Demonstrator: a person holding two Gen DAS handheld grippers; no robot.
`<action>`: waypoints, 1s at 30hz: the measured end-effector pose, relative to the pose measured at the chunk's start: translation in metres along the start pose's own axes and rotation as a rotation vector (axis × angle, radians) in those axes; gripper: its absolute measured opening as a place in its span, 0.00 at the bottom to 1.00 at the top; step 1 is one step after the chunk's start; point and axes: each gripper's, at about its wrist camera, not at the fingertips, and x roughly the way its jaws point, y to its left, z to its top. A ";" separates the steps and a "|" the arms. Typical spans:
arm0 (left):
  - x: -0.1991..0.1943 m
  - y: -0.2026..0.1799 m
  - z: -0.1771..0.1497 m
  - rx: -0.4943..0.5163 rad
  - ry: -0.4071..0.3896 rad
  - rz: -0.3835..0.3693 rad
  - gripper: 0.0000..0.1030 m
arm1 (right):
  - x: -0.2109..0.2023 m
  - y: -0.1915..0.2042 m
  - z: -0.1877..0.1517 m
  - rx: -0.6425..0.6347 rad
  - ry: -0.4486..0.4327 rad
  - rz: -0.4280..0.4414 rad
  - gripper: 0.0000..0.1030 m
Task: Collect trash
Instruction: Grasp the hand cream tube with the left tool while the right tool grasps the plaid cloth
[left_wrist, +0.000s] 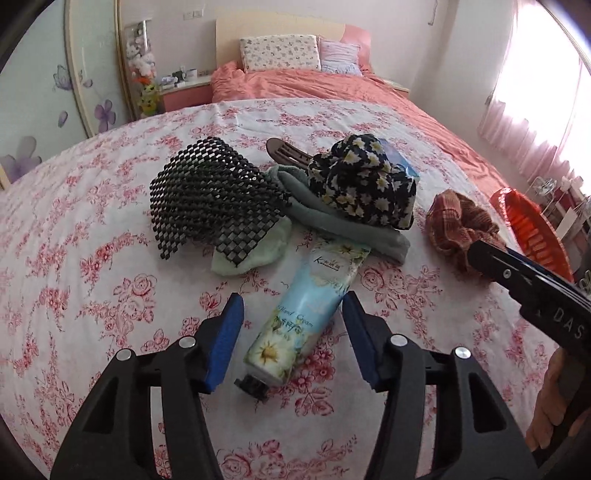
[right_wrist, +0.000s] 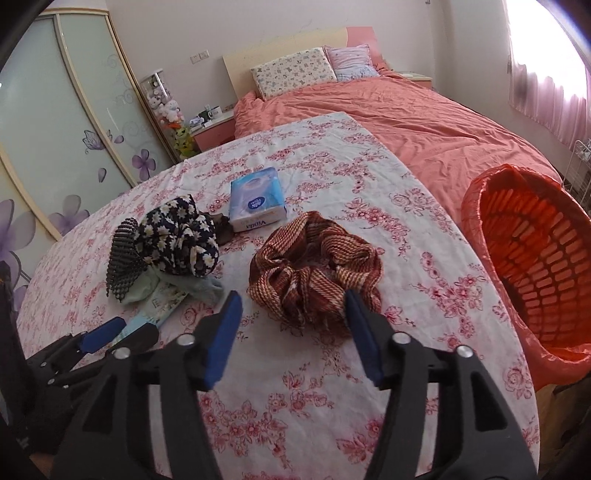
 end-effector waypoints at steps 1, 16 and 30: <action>0.001 -0.003 0.000 0.008 -0.003 0.019 0.53 | 0.002 0.001 0.001 -0.007 0.000 -0.011 0.61; -0.014 0.044 -0.009 -0.116 -0.017 0.039 0.40 | 0.028 0.005 0.012 -0.054 0.021 -0.119 0.60; -0.022 0.043 -0.021 -0.035 -0.007 0.003 0.44 | 0.023 -0.002 0.013 -0.048 0.029 -0.100 0.28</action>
